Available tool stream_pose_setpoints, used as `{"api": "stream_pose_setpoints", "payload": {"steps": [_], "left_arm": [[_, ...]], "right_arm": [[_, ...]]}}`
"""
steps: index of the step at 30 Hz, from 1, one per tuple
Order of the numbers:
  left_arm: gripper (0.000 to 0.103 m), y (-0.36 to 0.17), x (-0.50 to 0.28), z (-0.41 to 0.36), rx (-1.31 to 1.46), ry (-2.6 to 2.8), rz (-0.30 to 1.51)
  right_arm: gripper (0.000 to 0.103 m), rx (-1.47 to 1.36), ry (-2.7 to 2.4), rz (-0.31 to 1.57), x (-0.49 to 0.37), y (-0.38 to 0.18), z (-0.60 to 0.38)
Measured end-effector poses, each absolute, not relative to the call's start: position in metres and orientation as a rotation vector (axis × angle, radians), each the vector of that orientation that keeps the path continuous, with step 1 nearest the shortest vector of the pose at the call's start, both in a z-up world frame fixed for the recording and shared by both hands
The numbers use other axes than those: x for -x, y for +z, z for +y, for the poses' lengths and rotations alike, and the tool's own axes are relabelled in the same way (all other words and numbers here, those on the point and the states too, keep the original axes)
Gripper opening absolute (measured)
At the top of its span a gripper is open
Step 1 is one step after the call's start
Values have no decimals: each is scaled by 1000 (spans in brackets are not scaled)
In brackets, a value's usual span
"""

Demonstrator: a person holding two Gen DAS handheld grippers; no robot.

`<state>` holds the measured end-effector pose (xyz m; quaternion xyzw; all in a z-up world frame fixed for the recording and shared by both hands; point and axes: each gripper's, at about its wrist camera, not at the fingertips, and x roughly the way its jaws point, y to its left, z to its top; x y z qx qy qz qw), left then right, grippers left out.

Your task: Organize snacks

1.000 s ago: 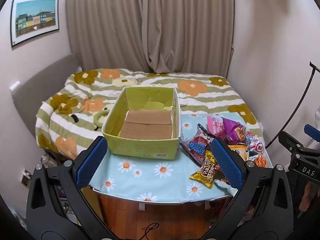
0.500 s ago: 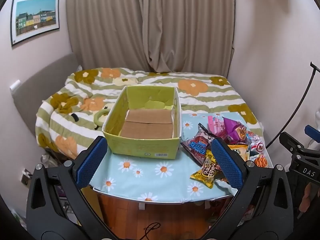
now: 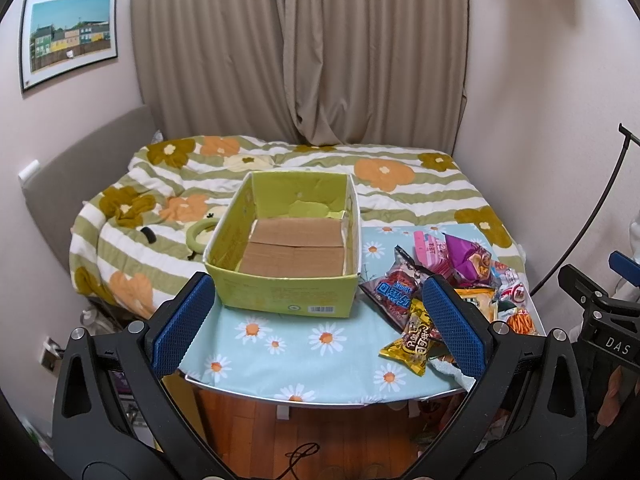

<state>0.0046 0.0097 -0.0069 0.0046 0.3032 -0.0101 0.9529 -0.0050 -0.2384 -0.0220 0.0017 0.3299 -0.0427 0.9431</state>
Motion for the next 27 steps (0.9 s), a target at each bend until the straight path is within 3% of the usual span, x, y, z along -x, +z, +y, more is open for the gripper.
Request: {"api": "stream_pose_setpoints", "payload": {"steps": [13, 27], "left_arm": [[103, -35, -30, -6, -29, -161, 744], [103, -119, -82, -92, -68, -307, 942]], "right_arm": [[103, -34, -122, 728, 8, -30, -251], [103, -122, -178, 906, -7, -114, -328]]}}
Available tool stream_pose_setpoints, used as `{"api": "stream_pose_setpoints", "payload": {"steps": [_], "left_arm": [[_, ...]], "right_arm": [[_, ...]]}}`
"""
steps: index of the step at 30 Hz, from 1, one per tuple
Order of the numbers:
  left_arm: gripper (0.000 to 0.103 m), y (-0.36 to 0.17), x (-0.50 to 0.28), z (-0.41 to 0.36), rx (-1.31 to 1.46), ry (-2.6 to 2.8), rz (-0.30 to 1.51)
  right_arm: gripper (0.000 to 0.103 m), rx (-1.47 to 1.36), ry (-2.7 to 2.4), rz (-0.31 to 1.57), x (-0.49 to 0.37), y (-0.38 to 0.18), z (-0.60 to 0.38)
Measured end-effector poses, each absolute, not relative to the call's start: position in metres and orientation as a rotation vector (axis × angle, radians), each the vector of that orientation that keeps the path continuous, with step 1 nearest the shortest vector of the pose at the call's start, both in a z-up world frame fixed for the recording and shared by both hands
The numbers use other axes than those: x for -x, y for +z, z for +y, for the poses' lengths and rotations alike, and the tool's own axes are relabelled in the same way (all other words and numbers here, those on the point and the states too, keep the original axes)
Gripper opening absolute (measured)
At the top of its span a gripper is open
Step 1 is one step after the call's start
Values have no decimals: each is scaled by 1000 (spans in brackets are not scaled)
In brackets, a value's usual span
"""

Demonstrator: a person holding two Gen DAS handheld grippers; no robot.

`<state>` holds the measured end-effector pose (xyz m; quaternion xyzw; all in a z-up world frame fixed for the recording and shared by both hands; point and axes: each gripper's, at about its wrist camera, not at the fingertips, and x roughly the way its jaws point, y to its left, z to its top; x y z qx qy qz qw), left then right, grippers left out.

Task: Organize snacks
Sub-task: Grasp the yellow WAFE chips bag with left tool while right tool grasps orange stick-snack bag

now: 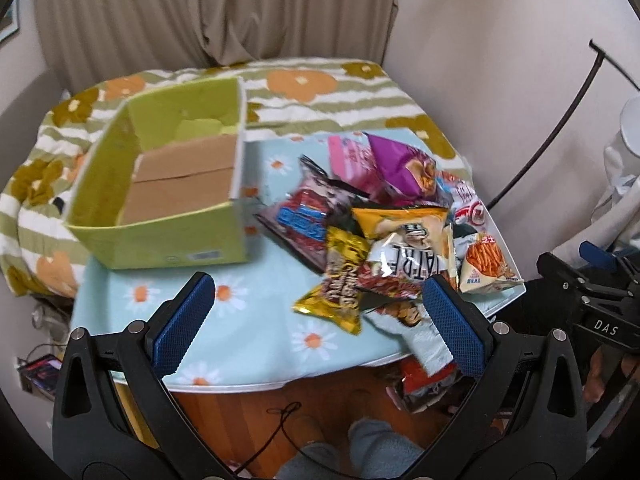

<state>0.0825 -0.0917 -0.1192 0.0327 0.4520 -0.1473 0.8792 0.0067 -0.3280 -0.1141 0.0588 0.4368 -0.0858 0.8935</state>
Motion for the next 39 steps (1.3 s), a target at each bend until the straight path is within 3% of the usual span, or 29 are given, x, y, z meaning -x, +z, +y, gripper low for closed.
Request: {"api": "stream_pose_setpoints", "payload": {"steps": [18, 29, 35, 39], "left_arm": [[101, -222, -152, -208, -91, -294, 1176], [78, -246, -166, -215, -76, -301, 1240], [73, -247, -165, -210, -71, -305, 1234], [72, -242, -161, -207, -75, -302, 1226]], "right_arm": [[103, -362, -63, 1225, -73, -238, -410], [101, -493, 43, 1270, -88, -260, -416], [101, -594, 83, 1294, -96, -272, -424], [83, -605, 109, 1289, -97, -271, -421]]}}
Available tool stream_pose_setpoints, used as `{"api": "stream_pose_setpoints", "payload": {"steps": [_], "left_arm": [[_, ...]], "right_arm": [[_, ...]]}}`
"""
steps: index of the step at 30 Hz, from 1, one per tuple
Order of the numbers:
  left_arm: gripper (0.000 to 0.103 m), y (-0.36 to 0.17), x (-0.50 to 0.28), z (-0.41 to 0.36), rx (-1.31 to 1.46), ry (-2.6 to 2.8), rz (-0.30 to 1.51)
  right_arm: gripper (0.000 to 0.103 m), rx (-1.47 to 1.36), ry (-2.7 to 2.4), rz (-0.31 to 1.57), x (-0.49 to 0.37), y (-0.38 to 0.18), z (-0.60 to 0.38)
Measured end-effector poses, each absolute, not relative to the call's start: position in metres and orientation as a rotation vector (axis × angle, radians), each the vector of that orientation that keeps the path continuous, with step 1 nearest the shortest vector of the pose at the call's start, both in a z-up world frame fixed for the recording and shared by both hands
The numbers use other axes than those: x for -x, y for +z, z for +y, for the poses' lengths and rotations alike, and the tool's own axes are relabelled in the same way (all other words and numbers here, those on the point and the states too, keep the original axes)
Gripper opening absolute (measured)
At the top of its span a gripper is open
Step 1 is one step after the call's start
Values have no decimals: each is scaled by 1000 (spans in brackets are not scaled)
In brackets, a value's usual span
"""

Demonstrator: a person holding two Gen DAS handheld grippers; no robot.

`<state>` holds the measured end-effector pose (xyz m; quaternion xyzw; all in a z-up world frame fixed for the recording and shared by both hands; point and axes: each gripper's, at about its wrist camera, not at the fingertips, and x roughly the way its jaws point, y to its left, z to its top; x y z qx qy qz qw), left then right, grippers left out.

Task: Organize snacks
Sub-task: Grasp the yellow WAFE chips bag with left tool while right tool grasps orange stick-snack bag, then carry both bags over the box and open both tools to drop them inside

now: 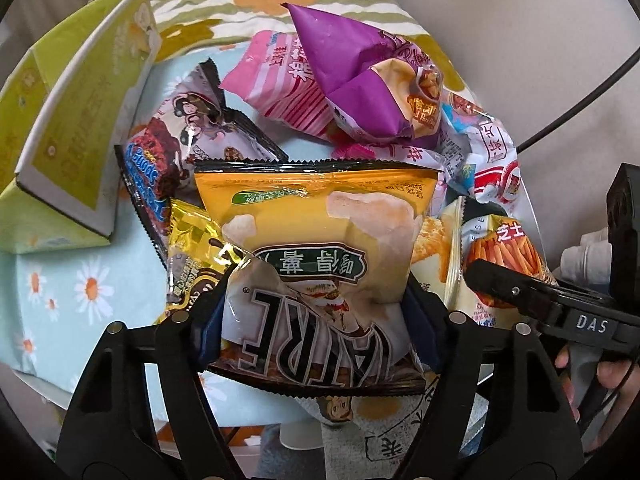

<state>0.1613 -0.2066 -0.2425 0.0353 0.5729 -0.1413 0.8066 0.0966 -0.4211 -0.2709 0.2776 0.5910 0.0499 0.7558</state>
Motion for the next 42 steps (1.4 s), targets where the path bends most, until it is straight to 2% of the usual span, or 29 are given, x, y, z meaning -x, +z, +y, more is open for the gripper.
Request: {"api": "stream_pose_setpoints", "payload": {"steps": [6, 9, 15, 25, 35, 42], "left_arm": [[71, -230, -152, -202, -77, -296, 1199], [71, -224, -145, -200, -72, -294, 1187], [71, -204, -132, -195, -59, -290, 1153], [71, -135, -106, -165, -10, -233, 1027], [71, -67, -94, -104, 69, -101, 886], [71, -40, -114, -45, 98, -26, 829]], "right_arm": [[64, -598, 95, 1267, -91, -263, -426], [60, -580, 89, 1252, -86, -258, -429], [58, -545, 75, 1207, -75, -240, -428], [58, -376, 148, 1061, -64, -159, -407], [58, -224, 357, 895, -83, -82, -341], [58, -163, 442, 819, -117, -53, -288]]}}
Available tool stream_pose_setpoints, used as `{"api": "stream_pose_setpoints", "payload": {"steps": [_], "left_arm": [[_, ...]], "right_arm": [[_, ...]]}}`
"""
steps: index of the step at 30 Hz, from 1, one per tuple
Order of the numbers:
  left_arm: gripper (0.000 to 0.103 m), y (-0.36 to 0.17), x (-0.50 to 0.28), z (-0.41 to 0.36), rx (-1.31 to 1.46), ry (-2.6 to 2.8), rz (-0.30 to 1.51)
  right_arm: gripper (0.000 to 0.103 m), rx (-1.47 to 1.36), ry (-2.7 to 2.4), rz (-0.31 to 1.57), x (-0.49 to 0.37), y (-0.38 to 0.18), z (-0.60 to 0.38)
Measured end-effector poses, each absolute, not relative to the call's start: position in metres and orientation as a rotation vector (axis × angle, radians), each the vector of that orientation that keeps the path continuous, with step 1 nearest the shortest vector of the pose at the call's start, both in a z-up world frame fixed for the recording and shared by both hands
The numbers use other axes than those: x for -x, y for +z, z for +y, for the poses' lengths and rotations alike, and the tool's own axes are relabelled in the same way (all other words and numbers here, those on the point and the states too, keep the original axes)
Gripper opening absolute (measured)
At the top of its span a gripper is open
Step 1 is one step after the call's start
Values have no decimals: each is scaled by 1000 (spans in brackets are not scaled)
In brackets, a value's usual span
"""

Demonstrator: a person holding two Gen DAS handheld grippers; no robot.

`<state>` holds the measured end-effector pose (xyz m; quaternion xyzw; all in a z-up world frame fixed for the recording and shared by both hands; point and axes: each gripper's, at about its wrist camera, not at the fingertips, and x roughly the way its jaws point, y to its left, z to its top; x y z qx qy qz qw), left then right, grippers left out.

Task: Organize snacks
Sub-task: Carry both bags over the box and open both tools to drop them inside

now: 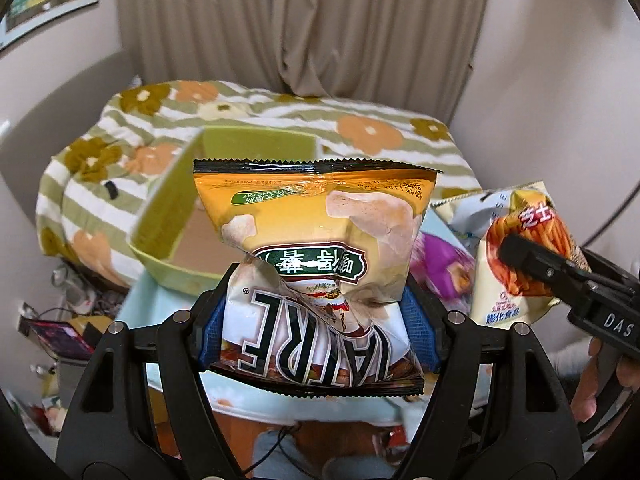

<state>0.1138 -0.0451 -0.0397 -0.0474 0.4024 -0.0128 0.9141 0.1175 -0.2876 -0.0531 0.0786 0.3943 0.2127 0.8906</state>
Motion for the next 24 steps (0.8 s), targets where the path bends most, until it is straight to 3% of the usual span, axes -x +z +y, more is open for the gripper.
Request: {"api": "stream_pose_setpoints", "payload": {"steps": [12, 24], "left_arm": [[71, -38, -228, 50, 99, -26, 834], [71, -115, -379, 104, 64, -86, 979]], "right_arm": [[58, -126, 420, 751, -208, -26, -186], [58, -139, 301, 869, -324, -74, -126]]}}
